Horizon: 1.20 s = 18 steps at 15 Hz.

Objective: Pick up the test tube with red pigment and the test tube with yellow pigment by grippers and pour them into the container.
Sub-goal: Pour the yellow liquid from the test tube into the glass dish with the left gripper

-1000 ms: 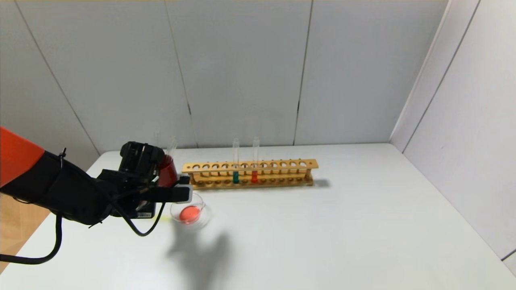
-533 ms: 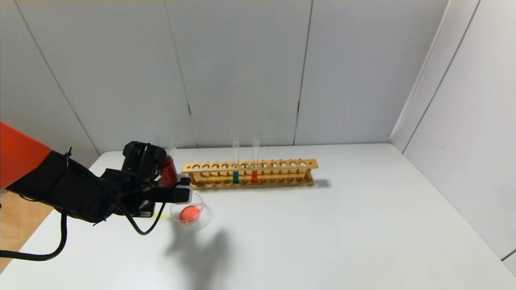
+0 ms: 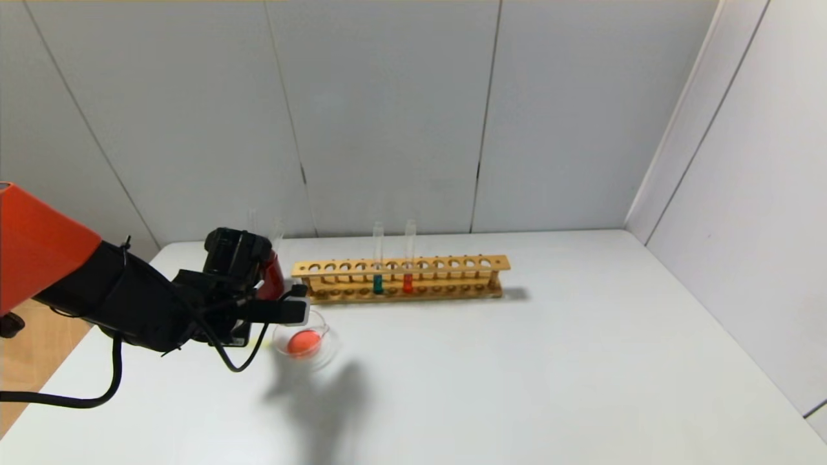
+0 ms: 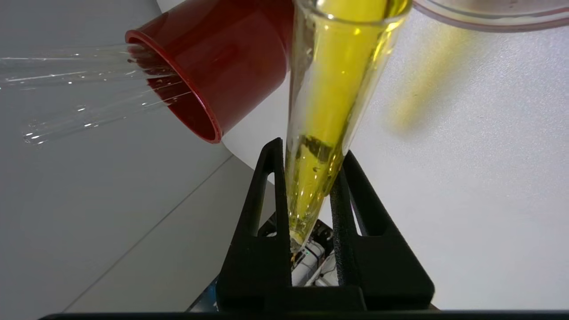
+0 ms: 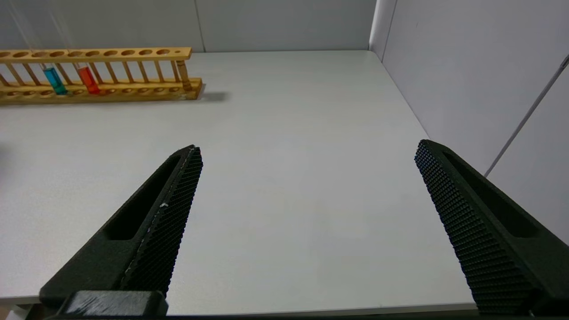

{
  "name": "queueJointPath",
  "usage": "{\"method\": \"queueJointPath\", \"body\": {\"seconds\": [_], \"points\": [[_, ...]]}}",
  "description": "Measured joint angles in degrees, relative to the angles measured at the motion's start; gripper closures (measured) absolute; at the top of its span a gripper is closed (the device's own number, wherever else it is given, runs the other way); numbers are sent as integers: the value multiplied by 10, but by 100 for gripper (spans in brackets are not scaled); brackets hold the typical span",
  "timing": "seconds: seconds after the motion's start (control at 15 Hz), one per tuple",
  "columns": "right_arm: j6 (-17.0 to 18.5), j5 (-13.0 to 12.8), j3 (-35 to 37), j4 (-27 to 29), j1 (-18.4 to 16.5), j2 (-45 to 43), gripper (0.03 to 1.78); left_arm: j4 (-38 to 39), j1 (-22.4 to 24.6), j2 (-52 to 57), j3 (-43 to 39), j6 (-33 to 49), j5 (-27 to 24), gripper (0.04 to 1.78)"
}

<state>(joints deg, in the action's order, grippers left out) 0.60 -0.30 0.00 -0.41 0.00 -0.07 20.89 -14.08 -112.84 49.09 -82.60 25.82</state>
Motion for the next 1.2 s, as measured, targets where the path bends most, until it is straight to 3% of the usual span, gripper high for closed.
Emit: {"method": "queueJointPath", "body": {"seconds": [1.2], "points": [[0,0,0,0,0,0,6,-4,-5,-2,7,-29,19,151]]}}
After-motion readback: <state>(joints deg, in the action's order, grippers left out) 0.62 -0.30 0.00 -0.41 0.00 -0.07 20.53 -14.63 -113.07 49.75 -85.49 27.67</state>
